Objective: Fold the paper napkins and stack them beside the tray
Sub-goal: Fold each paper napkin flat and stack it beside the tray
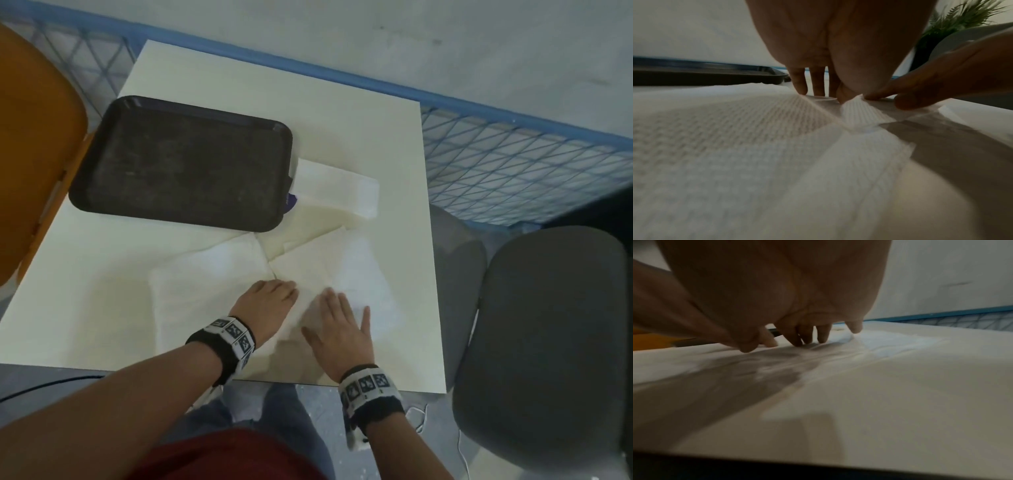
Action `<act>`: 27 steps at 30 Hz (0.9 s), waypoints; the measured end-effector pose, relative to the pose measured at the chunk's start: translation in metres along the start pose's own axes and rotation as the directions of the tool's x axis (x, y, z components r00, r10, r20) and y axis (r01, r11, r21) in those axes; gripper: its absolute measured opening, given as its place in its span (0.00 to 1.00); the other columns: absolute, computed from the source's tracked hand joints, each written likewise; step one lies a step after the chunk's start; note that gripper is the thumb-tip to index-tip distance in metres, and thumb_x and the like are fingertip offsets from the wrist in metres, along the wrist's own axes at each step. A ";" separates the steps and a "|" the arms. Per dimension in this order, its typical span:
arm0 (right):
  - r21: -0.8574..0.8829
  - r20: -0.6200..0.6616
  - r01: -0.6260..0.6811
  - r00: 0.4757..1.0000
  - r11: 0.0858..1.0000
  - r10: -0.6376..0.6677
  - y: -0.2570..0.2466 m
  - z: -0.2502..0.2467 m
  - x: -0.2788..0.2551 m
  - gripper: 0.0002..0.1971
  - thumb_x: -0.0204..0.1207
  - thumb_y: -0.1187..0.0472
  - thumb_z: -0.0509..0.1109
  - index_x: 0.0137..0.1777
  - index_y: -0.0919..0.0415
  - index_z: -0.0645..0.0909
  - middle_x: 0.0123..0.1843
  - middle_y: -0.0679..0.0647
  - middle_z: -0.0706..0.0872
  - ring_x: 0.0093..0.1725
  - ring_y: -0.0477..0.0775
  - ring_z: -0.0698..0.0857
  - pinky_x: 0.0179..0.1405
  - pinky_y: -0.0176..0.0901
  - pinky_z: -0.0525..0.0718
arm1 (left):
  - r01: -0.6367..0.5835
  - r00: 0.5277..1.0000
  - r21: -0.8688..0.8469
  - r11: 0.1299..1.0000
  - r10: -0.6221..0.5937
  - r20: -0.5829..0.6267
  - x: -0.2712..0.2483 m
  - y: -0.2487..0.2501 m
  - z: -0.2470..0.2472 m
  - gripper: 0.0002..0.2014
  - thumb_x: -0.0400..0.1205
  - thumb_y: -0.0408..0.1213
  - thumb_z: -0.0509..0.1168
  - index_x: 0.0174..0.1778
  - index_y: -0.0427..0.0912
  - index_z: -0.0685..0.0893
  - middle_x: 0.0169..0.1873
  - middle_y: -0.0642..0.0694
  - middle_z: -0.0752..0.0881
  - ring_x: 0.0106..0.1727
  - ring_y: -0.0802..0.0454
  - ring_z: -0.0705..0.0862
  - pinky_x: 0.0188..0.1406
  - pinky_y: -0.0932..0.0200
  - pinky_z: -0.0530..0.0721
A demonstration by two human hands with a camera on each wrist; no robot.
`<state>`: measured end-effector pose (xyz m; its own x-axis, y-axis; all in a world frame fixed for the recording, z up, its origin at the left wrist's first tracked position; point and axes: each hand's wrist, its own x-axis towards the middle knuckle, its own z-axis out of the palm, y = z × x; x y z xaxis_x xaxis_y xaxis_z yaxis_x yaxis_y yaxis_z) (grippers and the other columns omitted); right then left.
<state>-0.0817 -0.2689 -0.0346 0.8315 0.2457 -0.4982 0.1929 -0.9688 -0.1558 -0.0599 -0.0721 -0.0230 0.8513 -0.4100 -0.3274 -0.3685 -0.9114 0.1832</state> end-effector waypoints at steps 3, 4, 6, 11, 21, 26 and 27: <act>0.075 0.003 -0.186 0.982 0.980 0.186 0.035 -0.005 -0.004 0.38 0.85 0.32 0.39 0.90 0.51 0.42 0.91 0.44 0.39 0.90 0.52 0.38 0.85 0.74 0.40 | -0.002 1.000 -0.008 1.000 0.002 -0.012 0.008 -0.001 -0.001 0.29 0.81 0.23 0.55 0.80 0.43 0.68 0.77 0.43 0.70 0.74 0.40 0.71 0.74 0.45 0.68; 0.088 0.008 -0.206 0.978 0.975 0.207 0.043 -0.008 -0.006 0.38 0.85 0.32 0.39 0.90 0.52 0.43 0.91 0.44 0.39 0.90 0.52 0.38 0.85 0.73 0.40 | -0.008 0.999 -0.045 0.999 0.006 -0.038 0.010 -0.002 -0.002 0.30 0.79 0.22 0.57 0.78 0.44 0.71 0.72 0.43 0.75 0.70 0.39 0.74 0.70 0.45 0.72; 0.104 0.001 -0.188 0.982 0.977 0.188 0.049 -0.015 -0.008 0.39 0.85 0.31 0.38 0.90 0.52 0.44 0.91 0.45 0.40 0.90 0.51 0.37 0.86 0.70 0.39 | -0.041 0.994 -0.092 0.995 0.031 -0.106 0.015 -0.006 -0.004 0.33 0.72 0.19 0.64 0.73 0.48 0.78 0.59 0.46 0.83 0.58 0.40 0.81 0.58 0.45 0.79; 0.352 -0.243 0.057 0.970 0.934 0.032 0.036 -0.037 0.002 0.34 0.84 0.36 0.60 0.86 0.50 0.63 0.87 0.46 0.64 0.87 0.49 0.60 0.89 0.60 0.49 | -0.113 0.965 -0.248 0.962 0.047 -0.258 0.021 -0.006 -0.029 0.19 0.82 0.35 0.67 0.68 0.55 0.81 0.44 0.57 0.86 0.48 0.51 0.81 0.53 0.53 0.80; 0.608 -0.212 0.063 0.974 0.791 0.085 0.074 -0.133 0.065 0.13 0.87 0.51 0.66 0.66 0.49 0.87 0.62 0.45 0.89 0.58 0.40 0.82 0.57 0.26 0.72 | 0.303 0.873 -0.675 0.673 -0.481 -0.088 0.079 -0.009 -0.048 0.13 0.84 0.50 0.63 0.59 0.48 0.81 0.54 0.52 0.82 0.54 0.50 0.83 0.53 0.56 0.82; 0.531 -0.234 0.123 0.972 0.839 0.005 0.097 -0.192 0.119 0.07 0.83 0.50 0.71 0.56 0.45 0.89 0.54 0.37 0.89 0.56 0.39 0.85 0.49 0.16 0.71 | 0.503 0.839 -0.466 0.728 -0.540 0.062 0.113 0.000 -0.036 0.20 0.81 0.55 0.66 0.67 0.52 0.77 0.62 0.50 0.78 0.63 0.45 0.79 0.63 0.45 0.80; 0.526 -0.224 0.132 0.975 0.840 -0.013 0.098 -0.203 0.133 0.05 0.82 0.50 0.72 0.54 0.43 0.88 0.52 0.35 0.89 0.55 0.38 0.84 0.48 0.16 0.72 | 0.513 0.833 -0.433 0.741 -0.551 0.043 0.115 0.001 -0.036 0.15 0.81 0.54 0.66 0.61 0.54 0.78 0.56 0.51 0.79 0.59 0.46 0.79 0.60 0.47 0.80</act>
<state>0.1531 -0.3380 0.0570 0.9245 0.2444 -0.2924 -0.0023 -0.7636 -0.6457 0.0511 -0.1191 -0.0269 0.8963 0.1592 -0.4139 0.3253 -0.8705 0.3695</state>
